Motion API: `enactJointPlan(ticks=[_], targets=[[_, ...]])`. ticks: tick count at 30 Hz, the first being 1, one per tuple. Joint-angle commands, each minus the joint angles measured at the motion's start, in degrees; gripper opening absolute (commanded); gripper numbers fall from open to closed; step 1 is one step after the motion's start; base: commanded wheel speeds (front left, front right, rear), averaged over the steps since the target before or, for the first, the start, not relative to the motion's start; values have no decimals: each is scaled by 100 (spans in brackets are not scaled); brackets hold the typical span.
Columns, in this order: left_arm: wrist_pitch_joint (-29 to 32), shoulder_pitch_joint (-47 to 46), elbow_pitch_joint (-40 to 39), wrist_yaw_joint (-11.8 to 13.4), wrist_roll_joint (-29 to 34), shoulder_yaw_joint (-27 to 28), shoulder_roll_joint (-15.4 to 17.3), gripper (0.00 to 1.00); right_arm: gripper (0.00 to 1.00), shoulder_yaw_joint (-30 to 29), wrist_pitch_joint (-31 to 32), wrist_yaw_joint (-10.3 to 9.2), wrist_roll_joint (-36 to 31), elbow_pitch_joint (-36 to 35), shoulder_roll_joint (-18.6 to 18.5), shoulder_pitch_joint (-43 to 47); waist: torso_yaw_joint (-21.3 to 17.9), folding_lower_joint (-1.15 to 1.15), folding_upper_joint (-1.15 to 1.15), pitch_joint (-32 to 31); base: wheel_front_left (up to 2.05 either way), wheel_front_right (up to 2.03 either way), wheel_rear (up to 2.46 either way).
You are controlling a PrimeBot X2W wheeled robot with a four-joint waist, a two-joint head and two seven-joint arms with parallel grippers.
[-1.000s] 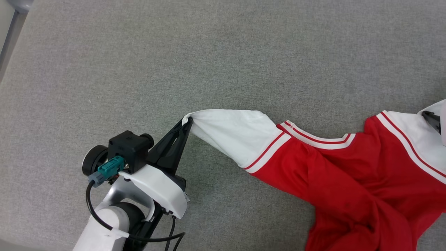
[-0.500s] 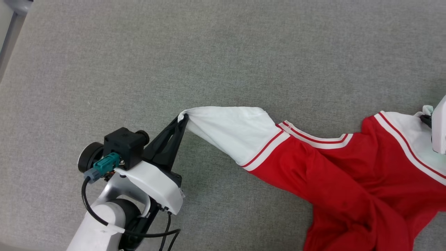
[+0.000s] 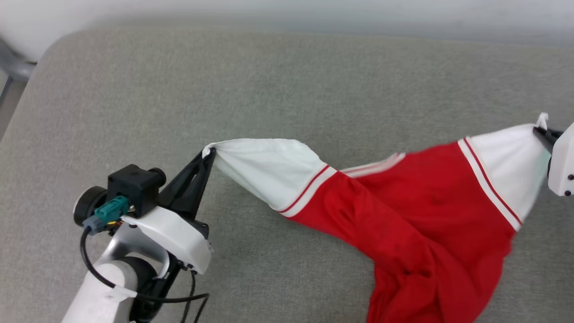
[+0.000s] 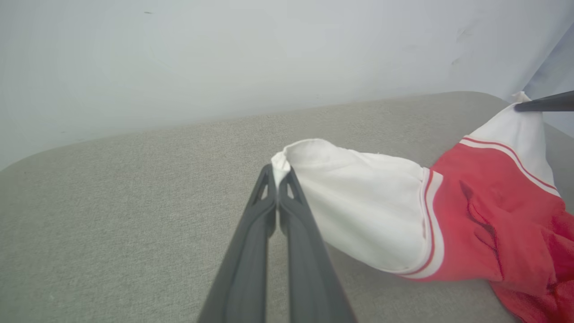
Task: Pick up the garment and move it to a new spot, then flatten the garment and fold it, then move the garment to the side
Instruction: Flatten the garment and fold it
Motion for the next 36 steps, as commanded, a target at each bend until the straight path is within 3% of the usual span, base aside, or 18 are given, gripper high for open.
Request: enactJointPlan(ticks=[1, 9, 18, 26, 36], targets=[[5, 22, -45, 26, -20, 60, 67, 0, 0, -27, -138, -6, 33, -58, -38, -57, -188, 0, 0, -269, 0, 0, 0], [115, -148, -266, 6, -48, 298, 385, 0, 0, -130, -636, -6, 78, -329, -212, -291, -435, 0, 0, -790, 0, 0, 0], [253, -714, -575, -14, -101, 641, 740, 0, 0, -128, -767, -6, 182, -692, -387, -740, -611, 0, 0, -1061, 0, 0, 0], [293, -1418, -698, 36, -161, 1002, 985, 0, 0, -270, -892, -6, 195, -962, -485, -1213, -702, 0, 0, -1109, 0, 0, 0], [167, -2122, -693, 128, -126, 1245, 1109, 0, 0, -484, -1082, -6, 199, -1182, -334, -1710, -777, 0, 0, -903, 0, 0, 0]])
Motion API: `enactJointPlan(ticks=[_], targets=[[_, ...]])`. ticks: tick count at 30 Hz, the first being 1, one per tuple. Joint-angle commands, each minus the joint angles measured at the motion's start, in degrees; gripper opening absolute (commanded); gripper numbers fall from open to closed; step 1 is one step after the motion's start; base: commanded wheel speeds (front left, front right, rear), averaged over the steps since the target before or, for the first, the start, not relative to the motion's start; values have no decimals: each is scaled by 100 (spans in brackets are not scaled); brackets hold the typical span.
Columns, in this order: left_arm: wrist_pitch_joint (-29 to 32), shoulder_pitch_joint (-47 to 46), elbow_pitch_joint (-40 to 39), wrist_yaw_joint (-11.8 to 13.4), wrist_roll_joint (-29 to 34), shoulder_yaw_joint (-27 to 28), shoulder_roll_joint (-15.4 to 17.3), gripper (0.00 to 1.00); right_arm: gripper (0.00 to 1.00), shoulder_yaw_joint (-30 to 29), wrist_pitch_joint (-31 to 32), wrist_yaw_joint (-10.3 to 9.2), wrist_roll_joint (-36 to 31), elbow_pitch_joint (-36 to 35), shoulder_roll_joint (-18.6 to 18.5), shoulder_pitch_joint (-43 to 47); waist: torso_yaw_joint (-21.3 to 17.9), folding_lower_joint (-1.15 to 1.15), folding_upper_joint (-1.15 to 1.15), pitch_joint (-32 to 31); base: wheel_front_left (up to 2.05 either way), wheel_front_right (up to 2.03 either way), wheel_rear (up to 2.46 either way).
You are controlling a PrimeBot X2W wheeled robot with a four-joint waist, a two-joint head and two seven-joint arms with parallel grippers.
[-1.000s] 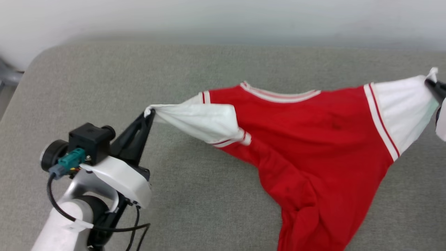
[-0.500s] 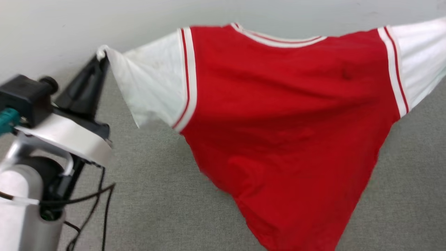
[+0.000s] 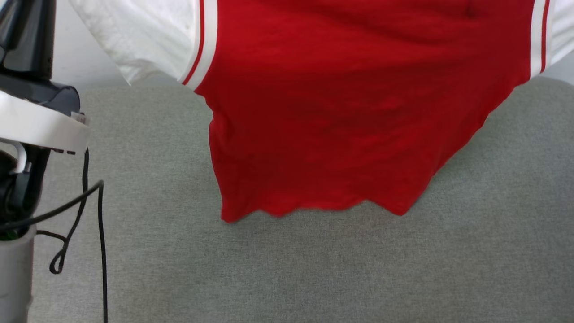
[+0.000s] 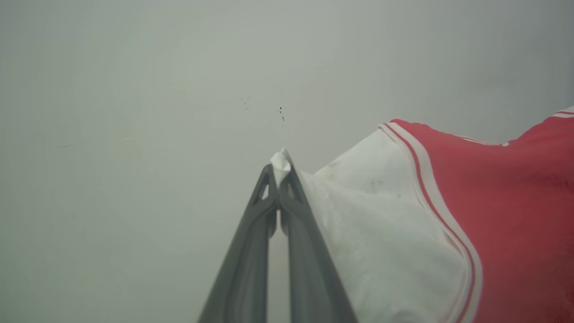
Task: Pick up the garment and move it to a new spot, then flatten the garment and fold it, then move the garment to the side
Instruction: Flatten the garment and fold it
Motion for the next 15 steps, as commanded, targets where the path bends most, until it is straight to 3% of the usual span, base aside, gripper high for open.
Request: enactJointPlan(ticks=[1, 8, 15], targets=[[9, -127, 42, -11, 5, 9, 53, 0, 0, -55, -38, -6, -33, -24, 38, -142, -29, 0, 0, 110, 0, 0, 0], [165, -779, 378, -155, -161, -34, 240, 0, 0, -148, -145, -6, -161, 156, 140, -670, -99, 0, 0, 711, 0, 0, 0], [98, -2376, 1180, -336, -129, -298, 474, 0, 0, -226, -402, -6, -442, 778, 329, -1906, -128, 0, 0, 1649, 0, 0, 0]])
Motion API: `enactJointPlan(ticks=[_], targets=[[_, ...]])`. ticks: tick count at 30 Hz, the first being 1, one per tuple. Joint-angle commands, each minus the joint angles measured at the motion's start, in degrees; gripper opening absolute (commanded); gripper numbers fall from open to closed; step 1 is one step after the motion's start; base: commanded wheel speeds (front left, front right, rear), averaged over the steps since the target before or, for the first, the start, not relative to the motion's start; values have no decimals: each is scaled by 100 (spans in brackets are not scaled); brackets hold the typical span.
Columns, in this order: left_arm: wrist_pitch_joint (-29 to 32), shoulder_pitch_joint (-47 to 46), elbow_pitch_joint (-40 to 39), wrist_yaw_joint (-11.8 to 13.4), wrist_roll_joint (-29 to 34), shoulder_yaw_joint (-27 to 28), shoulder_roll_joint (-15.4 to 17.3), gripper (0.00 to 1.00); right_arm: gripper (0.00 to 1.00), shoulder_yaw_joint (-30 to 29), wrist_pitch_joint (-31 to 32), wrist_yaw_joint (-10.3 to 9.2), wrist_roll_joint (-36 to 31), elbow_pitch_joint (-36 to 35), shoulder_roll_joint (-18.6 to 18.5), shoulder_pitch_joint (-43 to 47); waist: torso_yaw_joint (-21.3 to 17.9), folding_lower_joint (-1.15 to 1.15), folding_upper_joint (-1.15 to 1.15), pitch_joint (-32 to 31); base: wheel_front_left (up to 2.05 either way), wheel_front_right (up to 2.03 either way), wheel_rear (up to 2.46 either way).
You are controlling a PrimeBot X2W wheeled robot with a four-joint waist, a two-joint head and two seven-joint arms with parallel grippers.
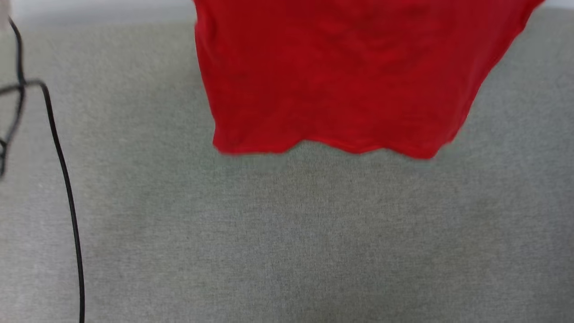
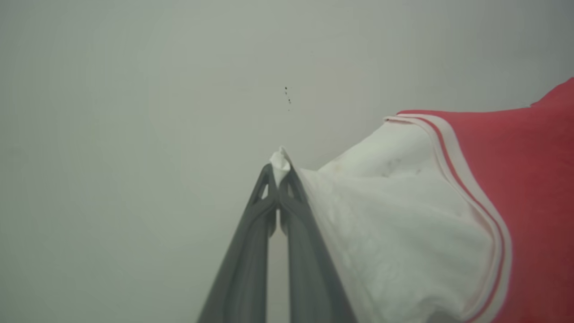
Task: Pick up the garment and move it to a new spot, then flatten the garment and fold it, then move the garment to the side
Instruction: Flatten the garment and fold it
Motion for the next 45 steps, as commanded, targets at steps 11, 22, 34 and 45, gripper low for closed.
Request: enactJointPlan(ticks=[11, 22, 34, 45], targets=[[-678, -2802, 1795, -100, 373, -616, 100, 0, 0, -224, -885, -7, -635, 1640, 528, -2337, -31, -1, 0, 1531, 0, 0, 0], [-1648, -4552, 3698, -119, 459, -1087, -156, 0, 0, -656, -1795, -8, -1117, 3119, 863, -3766, 30, -1, 0, 2104, 0, 0, 0], [-2379, -3871, 4665, -123, -23, -1756, -506, 0, 0, -577, -2506, -7, -791, 4047, 1167, -3204, 102, -1, 0, 2050, 0, 0, 0], [-2554, -1973, 4521, -124, -590, -2209, -394, 0, 0, -206, -2501, -5, 178, 4227, 1081, -1445, 14, -1, 0, 1267, 0, 0, 0]])
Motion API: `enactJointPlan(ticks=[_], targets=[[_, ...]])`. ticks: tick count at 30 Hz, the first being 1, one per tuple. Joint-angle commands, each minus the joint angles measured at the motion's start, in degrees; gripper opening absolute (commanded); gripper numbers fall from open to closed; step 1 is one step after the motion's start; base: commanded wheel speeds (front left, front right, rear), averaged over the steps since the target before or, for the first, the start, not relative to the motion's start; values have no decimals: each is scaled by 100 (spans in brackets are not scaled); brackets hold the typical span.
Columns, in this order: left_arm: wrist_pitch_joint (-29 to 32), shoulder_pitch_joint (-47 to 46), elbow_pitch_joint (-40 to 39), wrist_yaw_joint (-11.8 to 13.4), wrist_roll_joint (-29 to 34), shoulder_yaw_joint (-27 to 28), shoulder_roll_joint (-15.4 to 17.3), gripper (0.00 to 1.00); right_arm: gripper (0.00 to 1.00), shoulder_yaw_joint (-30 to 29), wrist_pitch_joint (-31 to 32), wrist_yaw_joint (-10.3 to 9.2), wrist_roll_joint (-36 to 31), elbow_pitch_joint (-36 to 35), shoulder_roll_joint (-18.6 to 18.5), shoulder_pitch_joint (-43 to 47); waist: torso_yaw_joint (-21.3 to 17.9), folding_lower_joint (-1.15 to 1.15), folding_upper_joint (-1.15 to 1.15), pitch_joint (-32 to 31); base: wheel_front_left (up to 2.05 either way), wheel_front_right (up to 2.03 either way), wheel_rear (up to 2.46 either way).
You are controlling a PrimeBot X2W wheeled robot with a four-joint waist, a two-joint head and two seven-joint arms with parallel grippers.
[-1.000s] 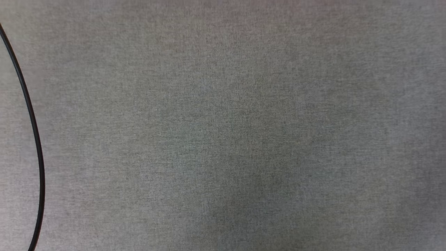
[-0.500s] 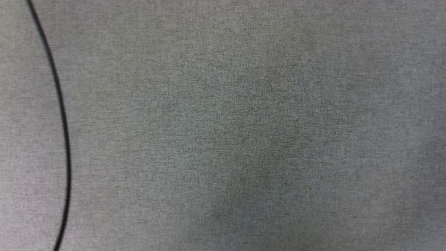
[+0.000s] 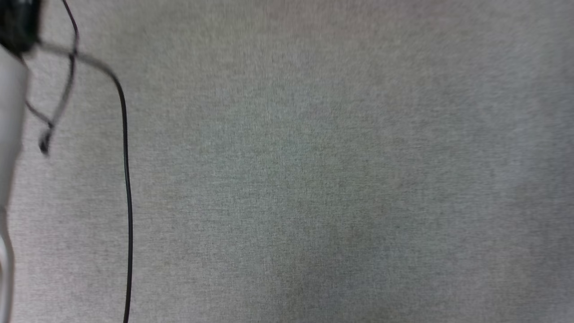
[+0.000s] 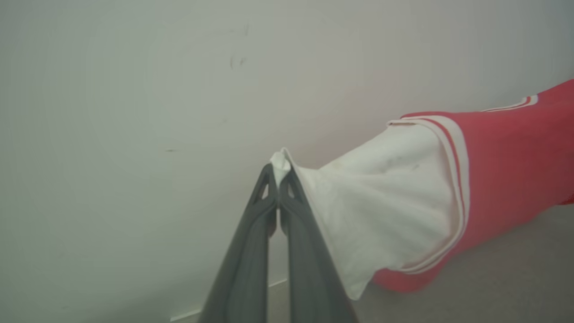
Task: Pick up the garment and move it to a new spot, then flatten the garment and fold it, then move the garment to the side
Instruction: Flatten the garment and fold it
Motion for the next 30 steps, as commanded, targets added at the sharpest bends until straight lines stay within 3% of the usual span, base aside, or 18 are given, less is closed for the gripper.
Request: enactJointPlan(ticks=[1, 17, 30], targets=[[-35, 318, -49, 7, -94, -29, 81, 0, 0, 83, 39, -4, 145, -28, -50, 347, -46, 0, 0, -295, 0, 0, 0], [-85, 3937, -848, 108, -1003, -319, 231, 0, 0, 847, 651, -5, 1950, -1460, -418, 4041, -10, 0, 0, -1652, 0, 0, 0], [132, 5537, -1457, 371, -1204, -601, 365, 0, 0, 1404, 1184, -6, 2584, -2481, -923, 5937, 1, 0, 0, -2385, 0, 0, 0]])
